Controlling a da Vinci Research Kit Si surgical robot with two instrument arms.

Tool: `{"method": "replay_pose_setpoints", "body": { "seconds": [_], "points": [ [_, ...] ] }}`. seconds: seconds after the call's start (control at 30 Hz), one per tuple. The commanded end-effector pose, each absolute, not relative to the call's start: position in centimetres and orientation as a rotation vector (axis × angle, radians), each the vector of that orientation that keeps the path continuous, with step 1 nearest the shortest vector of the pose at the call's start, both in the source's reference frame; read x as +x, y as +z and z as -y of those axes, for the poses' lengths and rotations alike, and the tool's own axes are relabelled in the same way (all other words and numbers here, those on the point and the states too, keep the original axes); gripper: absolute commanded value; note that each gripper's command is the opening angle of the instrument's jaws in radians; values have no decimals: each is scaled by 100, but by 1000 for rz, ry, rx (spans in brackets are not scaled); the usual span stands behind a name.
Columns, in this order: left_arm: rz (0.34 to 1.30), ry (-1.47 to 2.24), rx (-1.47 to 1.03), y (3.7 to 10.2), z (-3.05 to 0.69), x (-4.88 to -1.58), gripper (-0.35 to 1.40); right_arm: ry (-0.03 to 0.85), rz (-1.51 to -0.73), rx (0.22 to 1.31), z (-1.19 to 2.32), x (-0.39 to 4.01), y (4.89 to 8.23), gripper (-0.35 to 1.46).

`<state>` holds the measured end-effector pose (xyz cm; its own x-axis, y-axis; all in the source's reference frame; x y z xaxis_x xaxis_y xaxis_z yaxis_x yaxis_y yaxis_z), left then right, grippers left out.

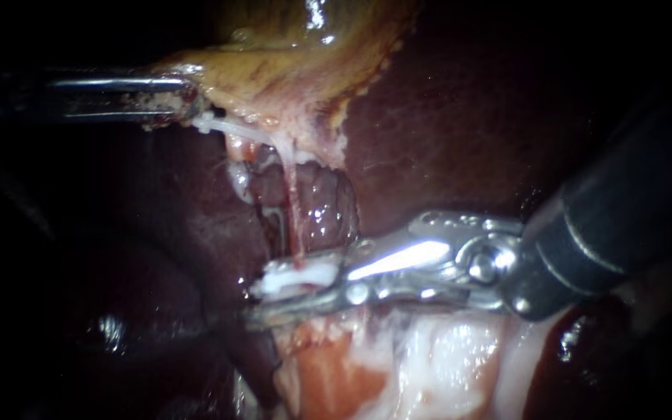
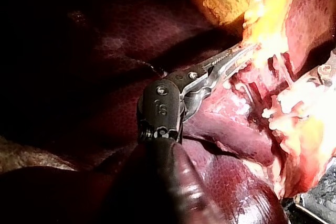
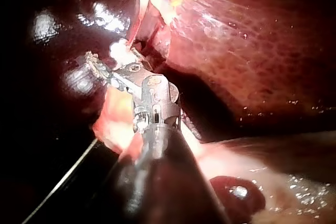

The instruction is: Going back second clip right tube

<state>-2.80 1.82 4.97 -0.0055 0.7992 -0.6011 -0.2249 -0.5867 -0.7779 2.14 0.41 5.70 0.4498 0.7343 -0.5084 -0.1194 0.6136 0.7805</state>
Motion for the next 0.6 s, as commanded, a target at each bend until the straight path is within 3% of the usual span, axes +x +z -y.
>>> {"method": "replay_pose_setpoints", "body": {
  "seconds": [0.03, 0.23, 0.4, 0.6],
  "points": [
    [618, 1698, -1507, 496, -182, -280, -35, 596, -972, 687, -44, 213, 572, 50],
    [619, 1698, -1507, 494, -182, -279, -35, 501, -1013, 574, -46, 191, 568, 50],
    [620, 1698, -1507, 494, -182, -278, -35, 391, -1048, 534, -50, 147, 541, 50],
    [619, 1698, -1507, 494, -182, -279, -35, 317, -1073, 491, -67, 95, 514, 50]
  ]
}}
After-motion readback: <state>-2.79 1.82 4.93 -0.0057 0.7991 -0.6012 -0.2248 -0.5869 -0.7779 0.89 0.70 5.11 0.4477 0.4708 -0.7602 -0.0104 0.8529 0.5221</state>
